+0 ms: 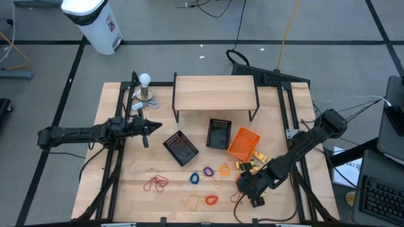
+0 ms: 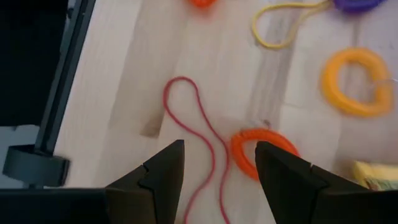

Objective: Pick & Place Office Desk Supplies
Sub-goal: Put the red rubber band into the left black bin

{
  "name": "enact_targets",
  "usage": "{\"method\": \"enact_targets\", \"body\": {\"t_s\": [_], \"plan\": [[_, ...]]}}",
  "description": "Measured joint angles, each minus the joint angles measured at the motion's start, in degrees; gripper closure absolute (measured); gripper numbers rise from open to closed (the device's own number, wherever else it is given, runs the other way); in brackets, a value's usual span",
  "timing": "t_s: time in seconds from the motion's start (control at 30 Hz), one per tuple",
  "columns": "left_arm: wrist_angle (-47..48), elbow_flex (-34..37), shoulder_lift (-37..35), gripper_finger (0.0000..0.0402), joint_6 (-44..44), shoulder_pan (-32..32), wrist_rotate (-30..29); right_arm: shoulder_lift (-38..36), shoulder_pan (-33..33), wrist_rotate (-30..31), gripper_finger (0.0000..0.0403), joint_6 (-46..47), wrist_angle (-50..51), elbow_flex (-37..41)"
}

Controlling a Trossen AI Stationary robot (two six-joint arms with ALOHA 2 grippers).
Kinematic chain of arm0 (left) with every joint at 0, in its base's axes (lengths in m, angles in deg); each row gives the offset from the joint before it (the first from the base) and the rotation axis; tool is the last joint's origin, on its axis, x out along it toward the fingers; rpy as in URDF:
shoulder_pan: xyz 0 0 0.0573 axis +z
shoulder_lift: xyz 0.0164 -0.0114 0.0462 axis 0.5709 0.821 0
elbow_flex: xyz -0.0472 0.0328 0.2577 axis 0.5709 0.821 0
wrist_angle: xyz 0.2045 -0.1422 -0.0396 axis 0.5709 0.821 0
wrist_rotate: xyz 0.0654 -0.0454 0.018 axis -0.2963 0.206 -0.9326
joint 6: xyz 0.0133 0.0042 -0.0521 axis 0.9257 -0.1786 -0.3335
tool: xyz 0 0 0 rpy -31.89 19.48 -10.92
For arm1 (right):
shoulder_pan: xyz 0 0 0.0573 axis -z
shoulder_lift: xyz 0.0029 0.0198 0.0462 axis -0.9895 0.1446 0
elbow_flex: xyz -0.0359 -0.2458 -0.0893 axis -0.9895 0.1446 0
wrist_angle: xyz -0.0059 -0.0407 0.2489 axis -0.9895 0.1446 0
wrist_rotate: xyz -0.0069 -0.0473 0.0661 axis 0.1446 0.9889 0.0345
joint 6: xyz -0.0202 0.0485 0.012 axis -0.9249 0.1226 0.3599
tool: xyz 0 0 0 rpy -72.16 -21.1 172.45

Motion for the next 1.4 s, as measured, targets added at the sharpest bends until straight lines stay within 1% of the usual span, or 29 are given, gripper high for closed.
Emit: {"method": "enact_targets", "body": {"t_s": [0.27,0.37,0.53,0.63,0.83,1.0,1.1,1.17,1.4], "plan": [[0.0,0.0,0.0,0.0378,0.0,0.0,0.0,7.1,-1.6,0.2,0.0225,-6.6,2.5,-7.7],[0.0,0.0,0.0,0.0378,0.0,0.0,0.0,8.6,-1.4,0.4,0.0233,-8.2,3.1,-7.9],[0.0,0.0,0.0,0.0378,0.0,0.0,0.0,11.5,-1.4,0.1,0.0238,-10.0,0.6,-8.0],[0.0,0.0,0.0,0.0378,0.0,0.0,0.0,13.5,-1.4,-1.1,0.0233,-10.3,-0.2,-8.0],[0.0,0.0,0.0,0.0378,0.0,0.0,0.0,16.0,-1.4,-1.0,0.022,-11.3,-0.9,-8.1],[0.0,0.0,0.0,0.0378,0.0,0.0,0.0,17.3,-1.4,-1.3,0.0222,-11.9,-0.9,-8.2],[0.0,0.0,0.0,0.0378,0.0,0.0,0.0,17.8,-1.4,-1.4,0.0236,-11.8,-0.8,-8.2],[0.0,0.0,0.0,0.0378,0.0,0.0,0.0,17.9,-1.4,-2.3,0.0253,-11.4,-0.8,-8.2],[0.0,0.0,0.0,0.0378,0.0,0.0,0.0,18.0,-1.2,-4.8,0.0339,-10.5,-0.9,-6.9]]}}
